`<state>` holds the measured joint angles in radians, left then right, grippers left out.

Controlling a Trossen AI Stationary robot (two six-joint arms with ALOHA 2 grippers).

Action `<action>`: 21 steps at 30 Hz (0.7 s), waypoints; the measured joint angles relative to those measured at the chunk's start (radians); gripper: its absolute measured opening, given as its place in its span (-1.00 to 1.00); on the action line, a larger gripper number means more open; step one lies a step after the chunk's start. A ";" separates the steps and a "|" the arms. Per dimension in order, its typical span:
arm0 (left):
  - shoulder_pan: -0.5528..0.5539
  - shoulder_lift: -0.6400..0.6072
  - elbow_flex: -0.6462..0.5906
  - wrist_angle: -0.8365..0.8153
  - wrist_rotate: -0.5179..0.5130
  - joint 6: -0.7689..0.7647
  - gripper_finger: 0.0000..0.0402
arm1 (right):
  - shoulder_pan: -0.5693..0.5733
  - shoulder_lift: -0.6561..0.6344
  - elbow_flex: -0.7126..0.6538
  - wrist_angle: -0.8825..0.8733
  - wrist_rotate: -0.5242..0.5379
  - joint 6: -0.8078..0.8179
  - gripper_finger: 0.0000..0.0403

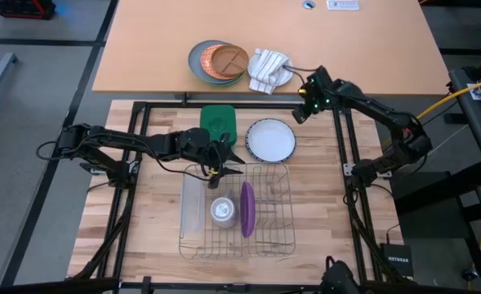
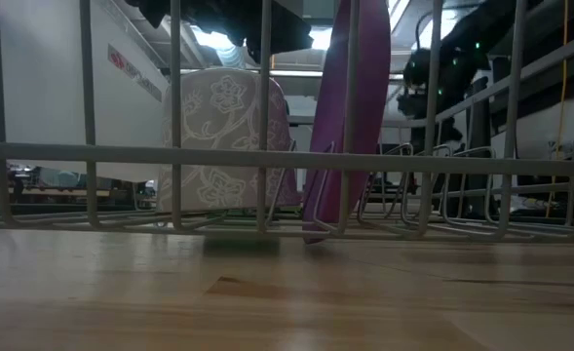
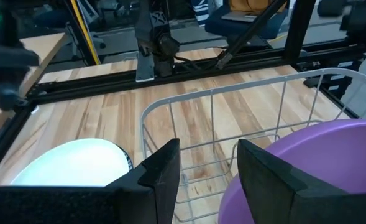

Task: Sort dishes
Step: Put the white plate into the dish rack

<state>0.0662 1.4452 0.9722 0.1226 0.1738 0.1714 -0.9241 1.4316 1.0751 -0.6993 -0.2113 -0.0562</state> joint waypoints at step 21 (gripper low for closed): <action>-0.001 0.000 0.000 0.000 0.000 -0.001 -0.26 | 0.002 0.176 -0.096 0.003 -0.167 0.087 -0.42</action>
<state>0.0650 1.4456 0.9722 0.1223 0.1738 0.1703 -0.9222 1.6075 0.9787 -0.6960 -0.3782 0.0311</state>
